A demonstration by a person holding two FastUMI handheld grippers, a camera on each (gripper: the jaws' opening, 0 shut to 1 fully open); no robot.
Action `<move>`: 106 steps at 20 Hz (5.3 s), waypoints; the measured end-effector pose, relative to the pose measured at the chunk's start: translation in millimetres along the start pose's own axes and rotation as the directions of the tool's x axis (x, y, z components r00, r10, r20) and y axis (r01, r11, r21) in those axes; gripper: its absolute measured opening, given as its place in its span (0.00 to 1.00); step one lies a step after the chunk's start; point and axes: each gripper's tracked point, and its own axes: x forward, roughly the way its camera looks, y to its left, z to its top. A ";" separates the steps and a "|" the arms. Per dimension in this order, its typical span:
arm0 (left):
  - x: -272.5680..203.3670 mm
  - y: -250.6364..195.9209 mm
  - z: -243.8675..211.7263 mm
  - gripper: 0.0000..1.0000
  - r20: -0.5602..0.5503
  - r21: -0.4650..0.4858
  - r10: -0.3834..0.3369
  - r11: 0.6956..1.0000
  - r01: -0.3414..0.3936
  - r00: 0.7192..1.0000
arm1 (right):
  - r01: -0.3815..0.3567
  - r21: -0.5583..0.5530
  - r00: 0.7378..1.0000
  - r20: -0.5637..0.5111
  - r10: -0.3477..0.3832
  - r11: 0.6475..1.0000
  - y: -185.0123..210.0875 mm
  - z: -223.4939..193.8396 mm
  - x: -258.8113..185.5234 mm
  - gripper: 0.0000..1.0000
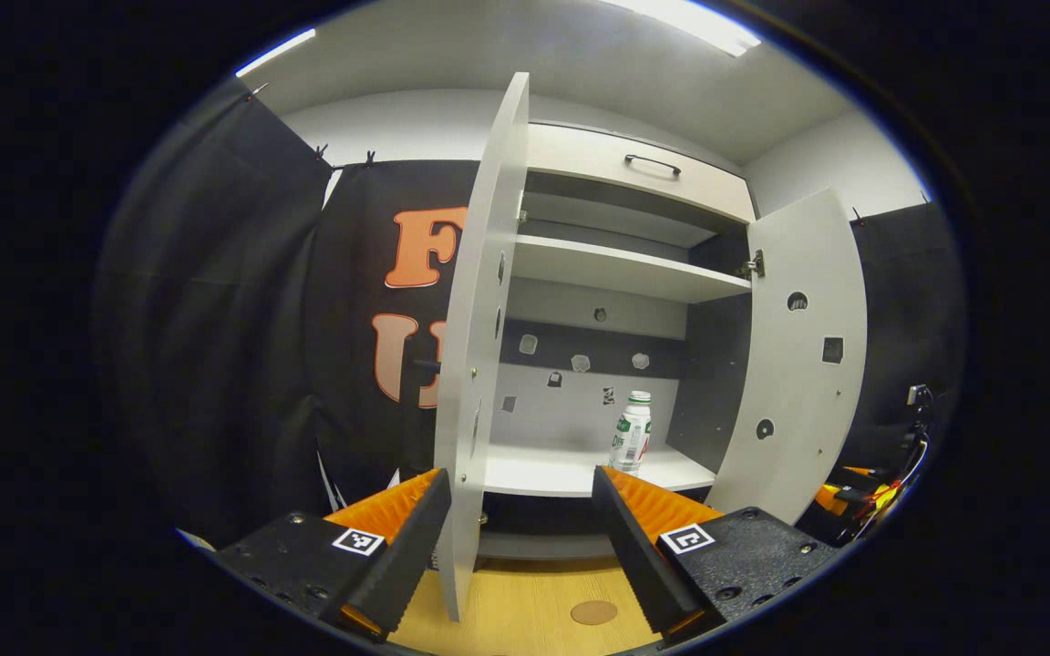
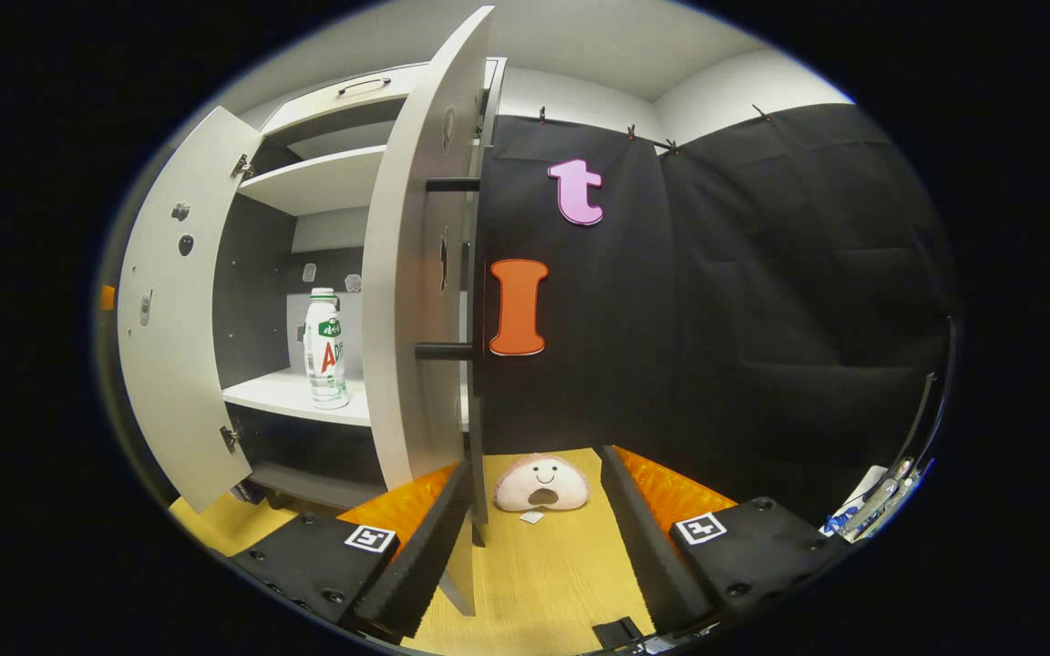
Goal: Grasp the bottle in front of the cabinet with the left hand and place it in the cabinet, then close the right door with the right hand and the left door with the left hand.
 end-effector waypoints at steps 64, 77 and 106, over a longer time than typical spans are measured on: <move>38.9 139.6 -81.9 0.95 -0.095 0.015 0.248 0.969 -0.248 0.964 | -0.101 -0.056 0.988 0.116 0.107 0.993 72.1 103.7 -23.5 0.96; 46.8 88.7 -95.5 0.94 -0.143 -0.027 0.140 0.989 -0.146 0.980 | -0.103 -0.038 0.985 0.135 0.107 0.994 57.1 108.6 -32.2 0.96; 179.1 -73.2 -133.9 0.95 -0.174 -0.097 -0.087 0.993 0.071 0.981 | -0.037 -0.038 0.992 0.118 0.041 0.999 -52.9 112.1 -31.8 0.97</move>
